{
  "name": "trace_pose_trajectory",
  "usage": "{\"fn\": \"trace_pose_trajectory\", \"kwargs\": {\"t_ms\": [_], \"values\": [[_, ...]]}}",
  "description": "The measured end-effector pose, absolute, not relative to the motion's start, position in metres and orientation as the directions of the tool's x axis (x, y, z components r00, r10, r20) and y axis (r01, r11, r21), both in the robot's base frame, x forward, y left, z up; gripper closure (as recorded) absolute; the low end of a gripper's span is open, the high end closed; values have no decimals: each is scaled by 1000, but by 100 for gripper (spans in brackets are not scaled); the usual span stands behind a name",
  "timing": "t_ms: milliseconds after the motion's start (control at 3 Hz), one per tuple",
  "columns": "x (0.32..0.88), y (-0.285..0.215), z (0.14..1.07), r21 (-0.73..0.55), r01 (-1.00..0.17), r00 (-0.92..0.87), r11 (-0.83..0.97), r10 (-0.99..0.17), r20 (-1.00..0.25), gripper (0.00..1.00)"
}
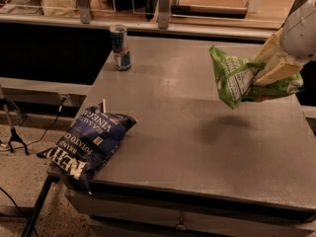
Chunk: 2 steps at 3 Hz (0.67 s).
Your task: Move green rice chip bag near blue chip bag
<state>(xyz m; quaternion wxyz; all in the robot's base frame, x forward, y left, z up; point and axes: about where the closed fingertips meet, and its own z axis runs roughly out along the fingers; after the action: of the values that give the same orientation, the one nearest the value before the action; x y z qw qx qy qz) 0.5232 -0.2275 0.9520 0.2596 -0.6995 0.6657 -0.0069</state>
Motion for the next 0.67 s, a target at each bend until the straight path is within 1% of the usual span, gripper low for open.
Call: {"fn": "trace_pose_trajectory", "kwargs": {"t_ms": [333, 667], "values": [[523, -204, 963, -381, -924, 155, -6, -920, -360, 100], [520, -157, 963, -370, -923, 249, -107, -899, -361, 100]]}}
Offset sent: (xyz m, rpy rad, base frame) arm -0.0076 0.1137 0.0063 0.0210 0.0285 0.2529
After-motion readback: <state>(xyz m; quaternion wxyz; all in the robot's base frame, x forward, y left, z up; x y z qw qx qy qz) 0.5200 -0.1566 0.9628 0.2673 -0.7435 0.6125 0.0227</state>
